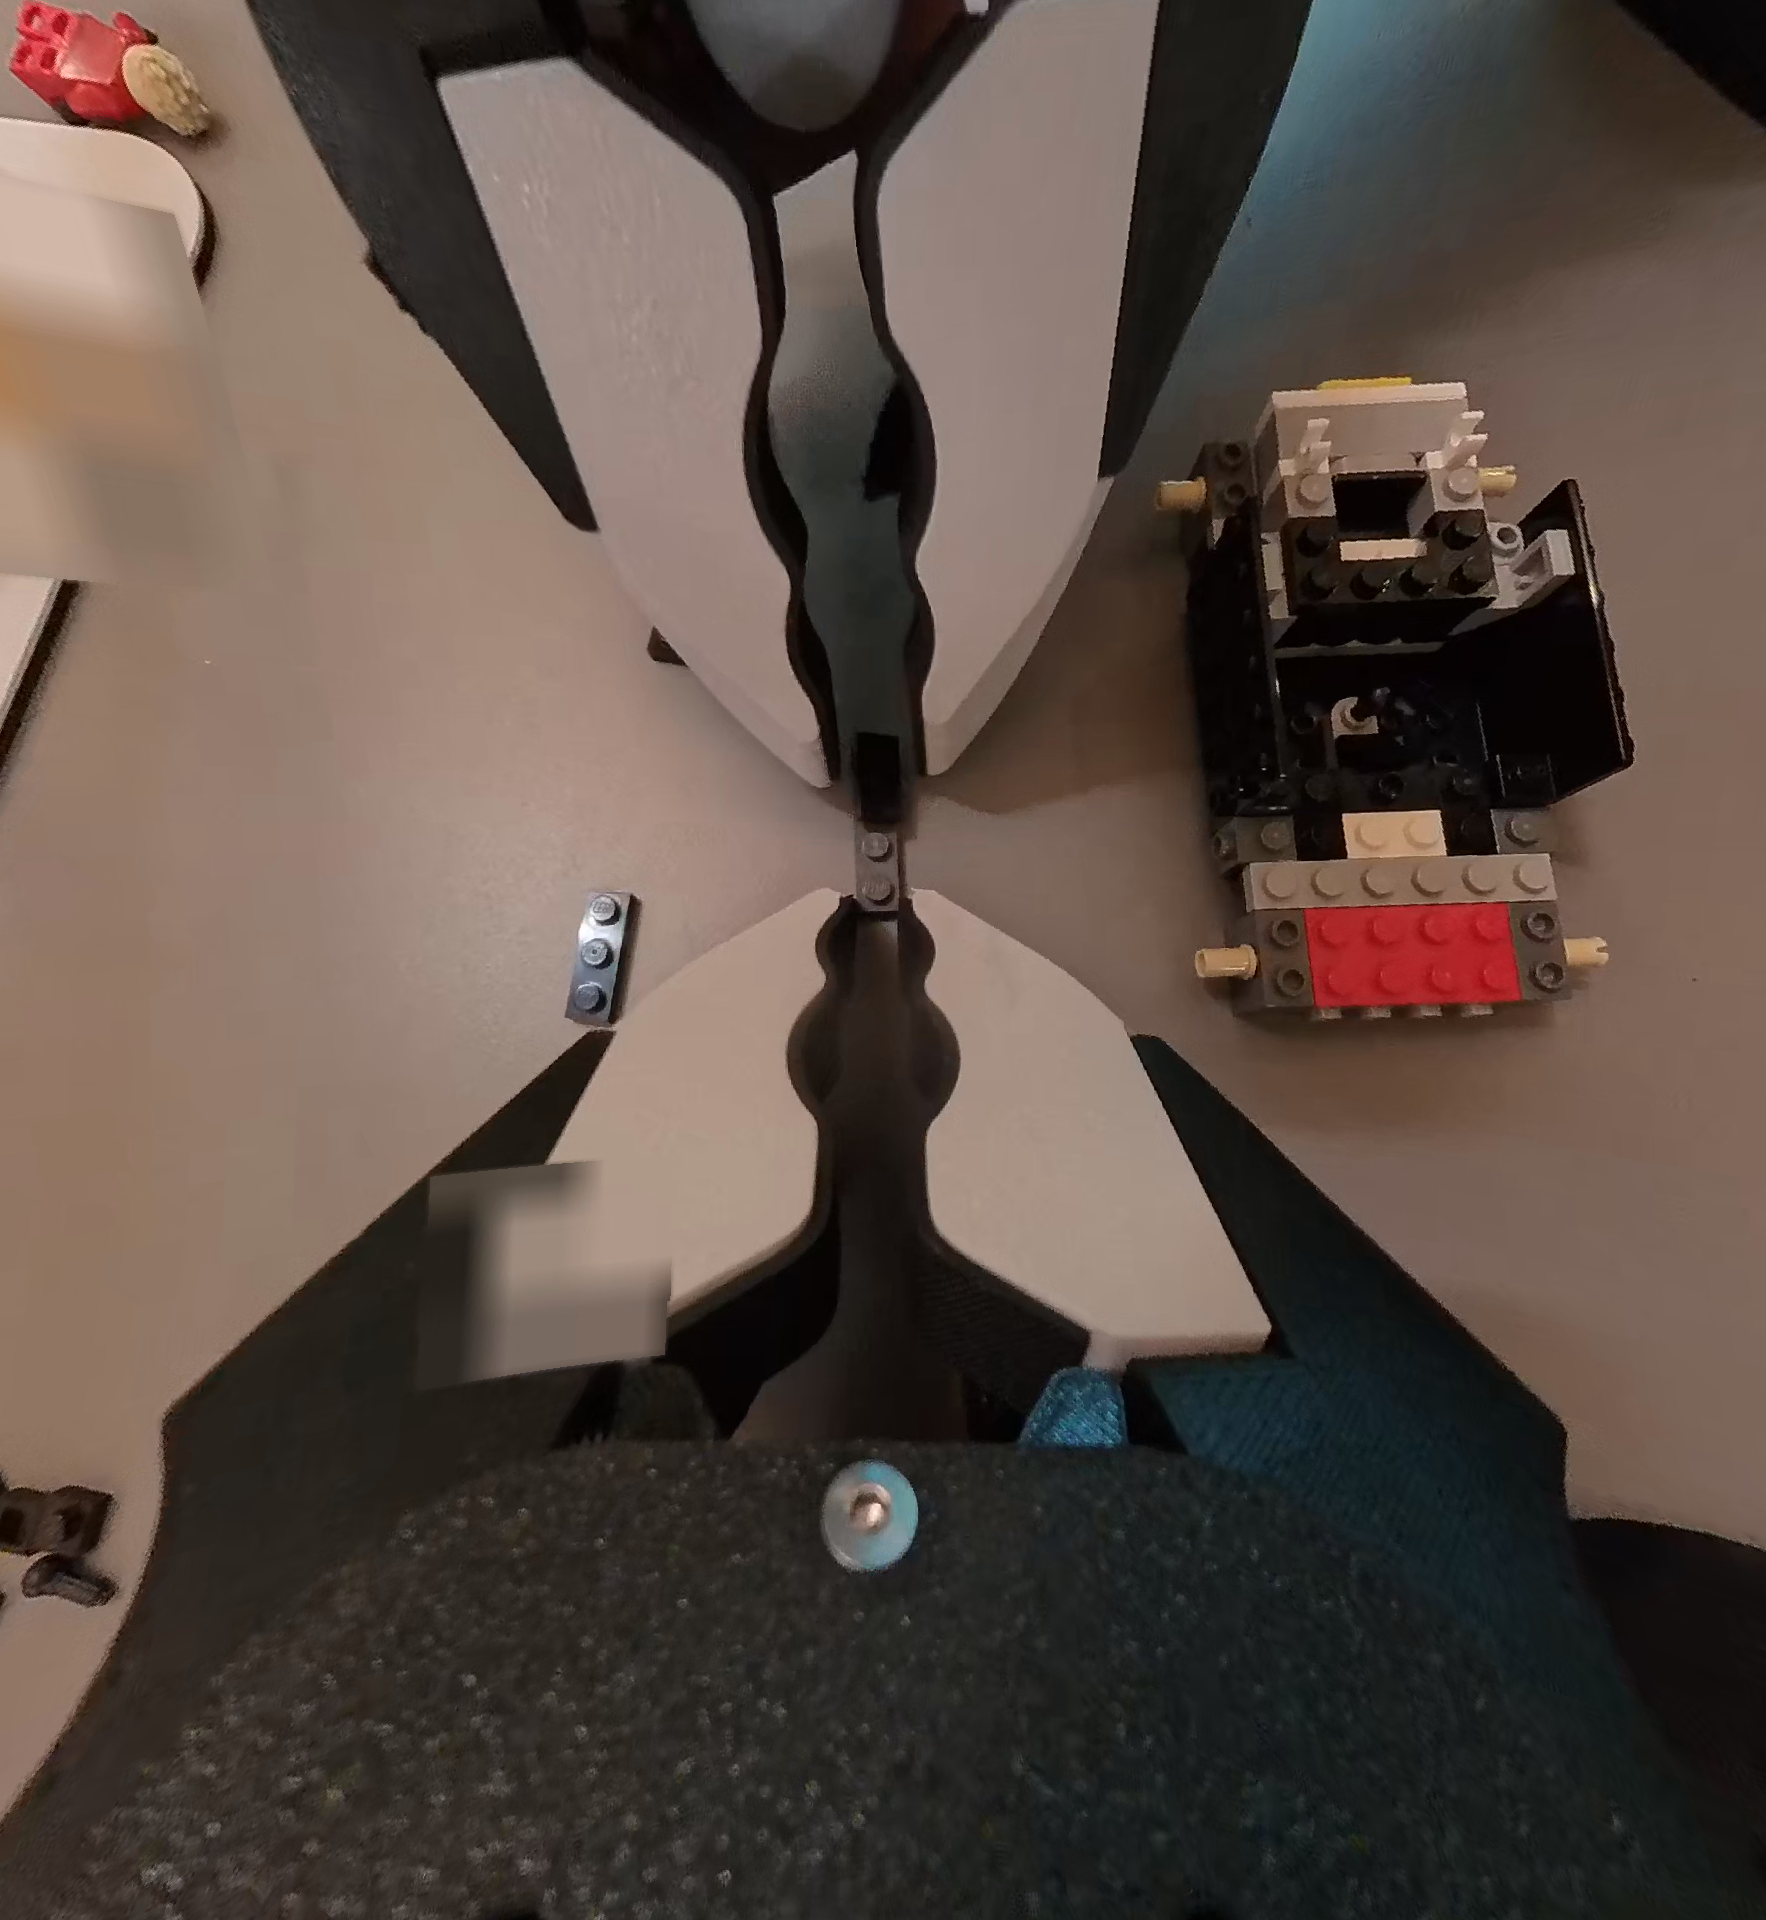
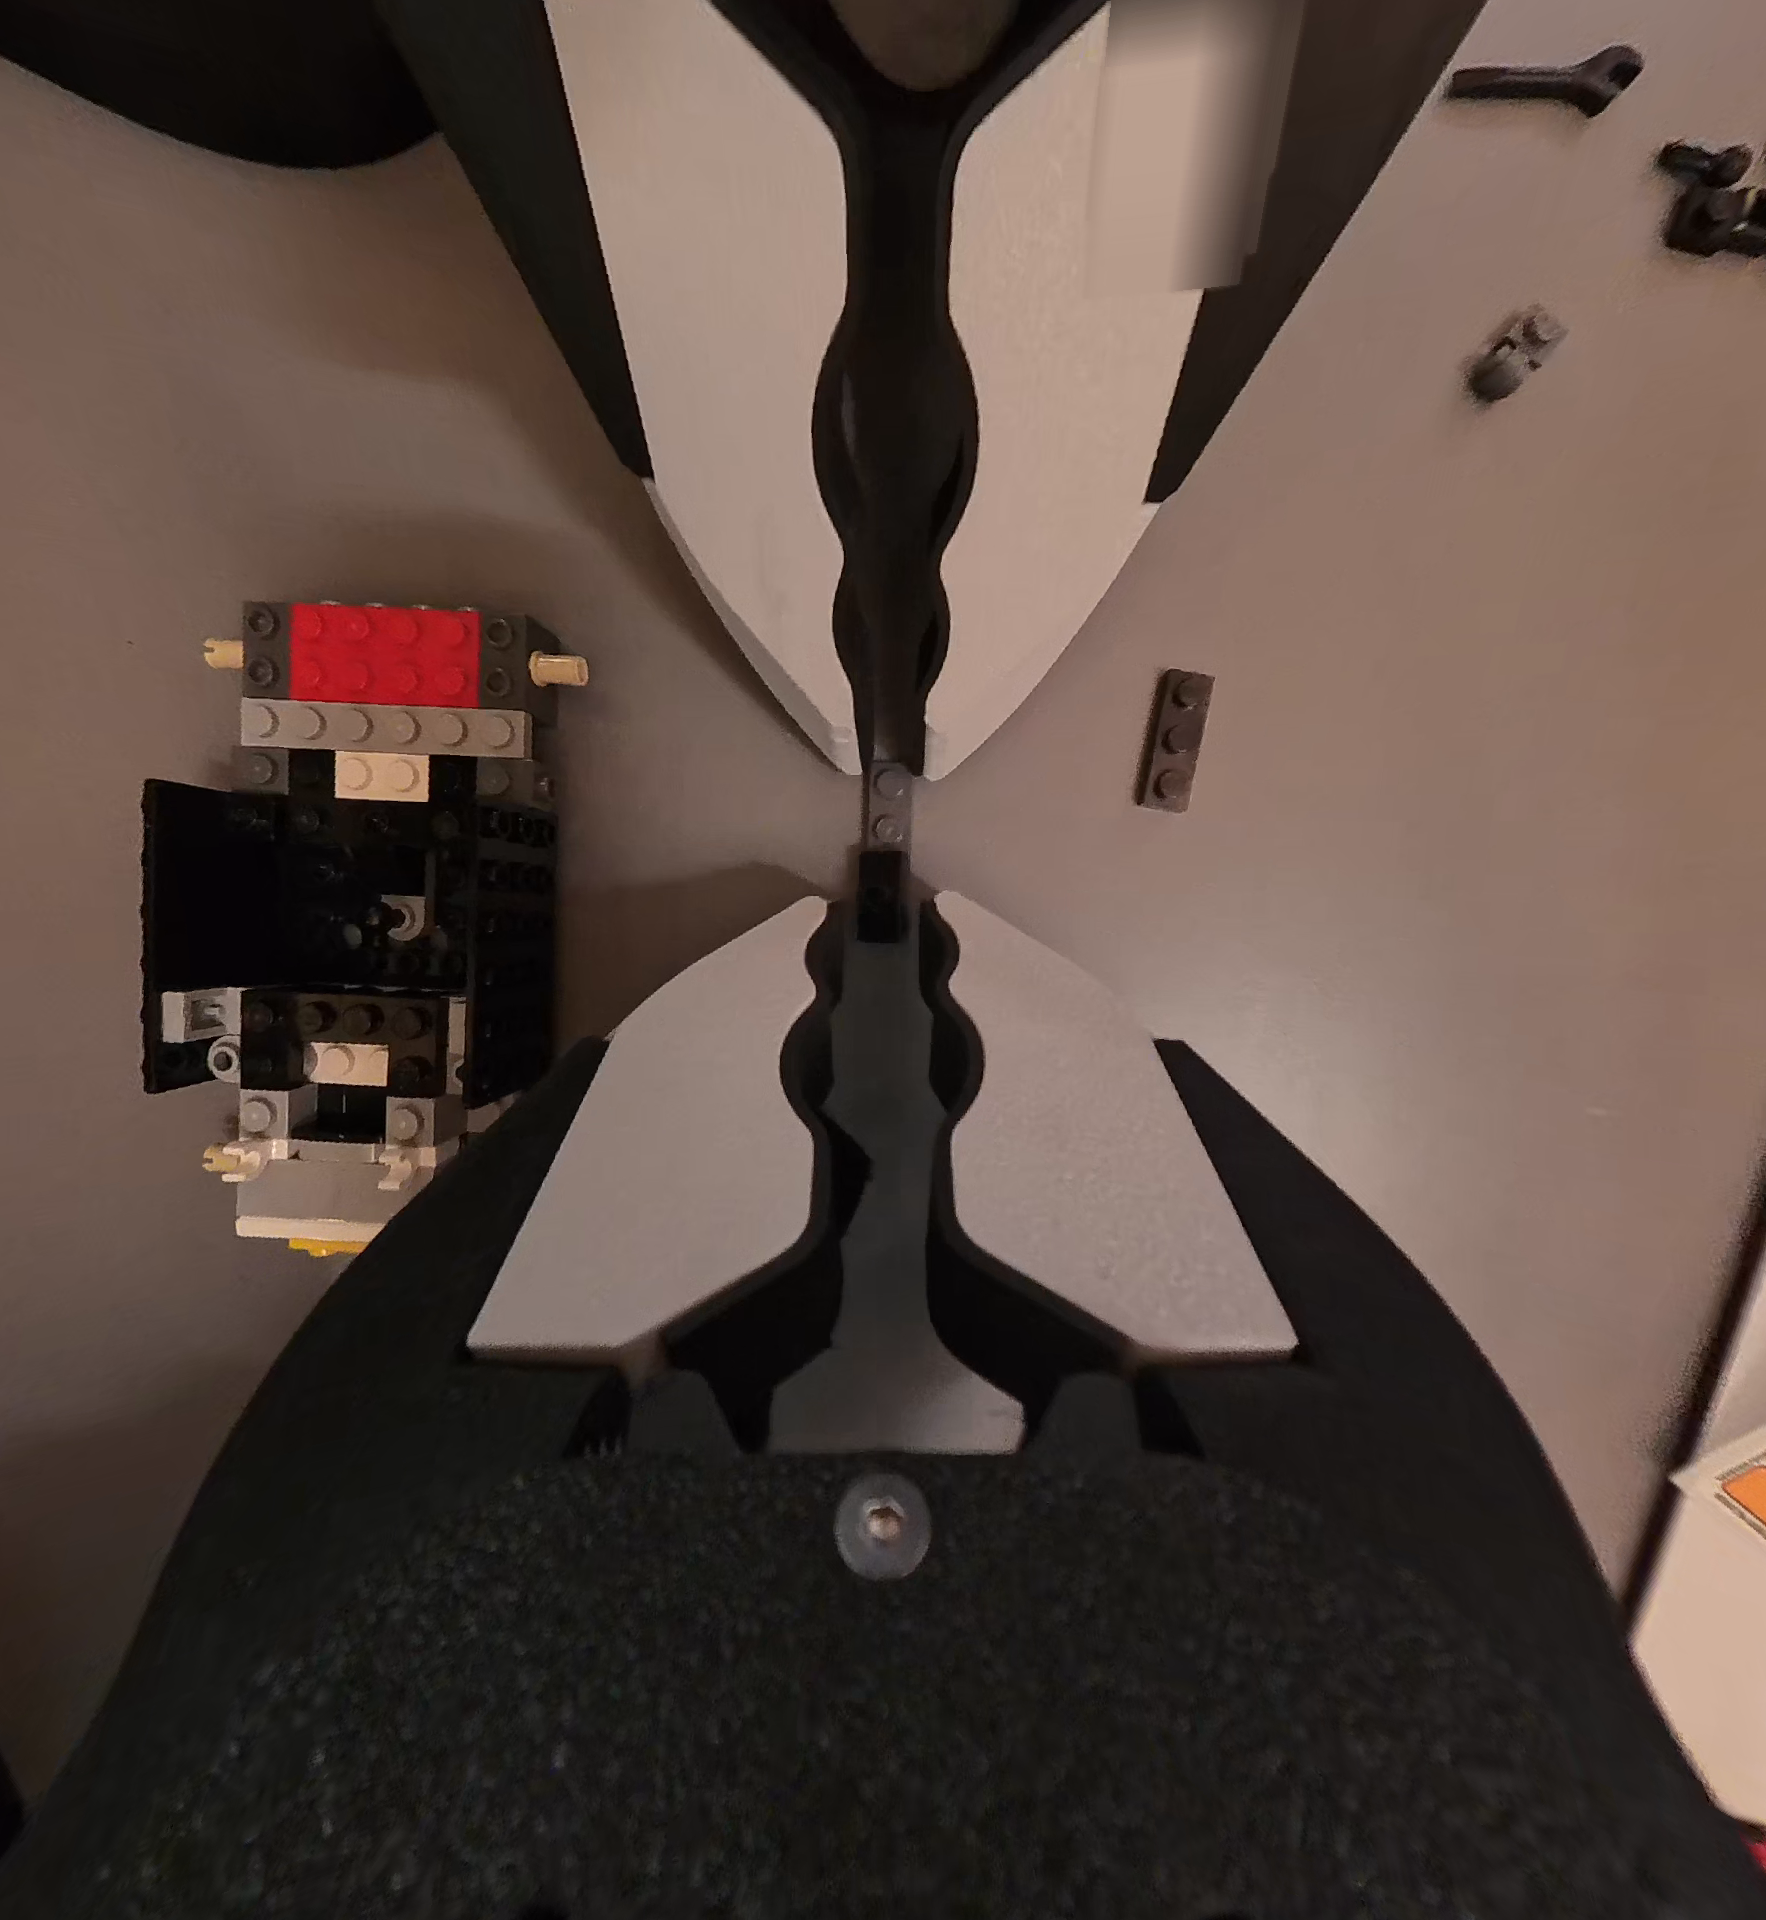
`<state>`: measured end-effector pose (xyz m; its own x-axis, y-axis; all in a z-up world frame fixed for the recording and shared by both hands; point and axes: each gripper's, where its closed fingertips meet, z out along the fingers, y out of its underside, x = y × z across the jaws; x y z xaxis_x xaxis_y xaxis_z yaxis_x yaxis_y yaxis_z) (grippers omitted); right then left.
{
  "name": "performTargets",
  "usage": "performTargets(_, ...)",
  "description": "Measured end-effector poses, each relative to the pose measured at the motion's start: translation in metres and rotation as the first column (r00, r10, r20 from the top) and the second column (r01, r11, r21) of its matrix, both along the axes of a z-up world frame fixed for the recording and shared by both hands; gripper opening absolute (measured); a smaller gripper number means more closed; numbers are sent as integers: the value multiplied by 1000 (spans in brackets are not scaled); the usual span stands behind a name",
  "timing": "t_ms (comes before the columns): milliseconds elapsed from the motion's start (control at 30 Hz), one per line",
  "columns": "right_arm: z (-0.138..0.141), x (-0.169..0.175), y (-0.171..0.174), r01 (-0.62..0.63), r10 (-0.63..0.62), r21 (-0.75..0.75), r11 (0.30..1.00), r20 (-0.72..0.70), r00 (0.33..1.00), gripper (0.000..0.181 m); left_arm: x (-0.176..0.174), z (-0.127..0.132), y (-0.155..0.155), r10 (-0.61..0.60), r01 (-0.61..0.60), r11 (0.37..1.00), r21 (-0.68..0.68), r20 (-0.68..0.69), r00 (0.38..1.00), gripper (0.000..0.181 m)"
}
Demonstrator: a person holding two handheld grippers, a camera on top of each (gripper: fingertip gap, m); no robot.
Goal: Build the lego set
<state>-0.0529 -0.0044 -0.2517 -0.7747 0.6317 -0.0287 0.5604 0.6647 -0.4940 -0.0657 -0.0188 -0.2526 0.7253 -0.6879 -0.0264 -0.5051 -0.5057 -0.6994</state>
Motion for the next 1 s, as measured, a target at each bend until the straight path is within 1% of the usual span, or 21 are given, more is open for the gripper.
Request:
performTargets(167,-2,-1,-1,7,-7,-15,1000,2,1000,12,1,1,-1,-13,13,1000,7,7,1000,8)
performTargets(233,-2,0,-1,6,-6,-25,1000,7,1000,9,1,1,-1,-12,12,1000,5,29,1000,8)
performTargets(533,2,1,-4,2,-3,-65,998,-22,1000,8,3,7,-3,-9,8,1000,6,109,994,7)
performTargets(567,5,2,-4,4,-6,-73,997,-29,1000,8,3,10,-3,-4,3,1000,5,133,991,9)
performTargets(667,11,3,-2,14,-18,-81,997,-55,998,8,5,14,-5,10,-5,1000,-28,204,979,27)
performTargets(733,14,6,-1,19,-24,-80,997,-68,997,8,6,15,-7,24,-10,998,-59,256,966,30)
performTargets(800,17,8,-1,22,-29,-79,997,-89,996,8,8,18,-8,49,-18,995,-99,320,946,31)
performTargets(833,20,8,-1,23,-31,-74,997,-106,994,8,12,22,-9,58,-13,992,-122,373,926,31)
performTargets(933,32,10,-4,17,-25,-53,998,-161,987,8,17,38,-7,126,-21,981,-195,549,826,30)
performTargets(1000,38,10,-5,14,-19,-26,1000,-193,981,8,16,45,-3,185,-40,970,-239,623,760,27)
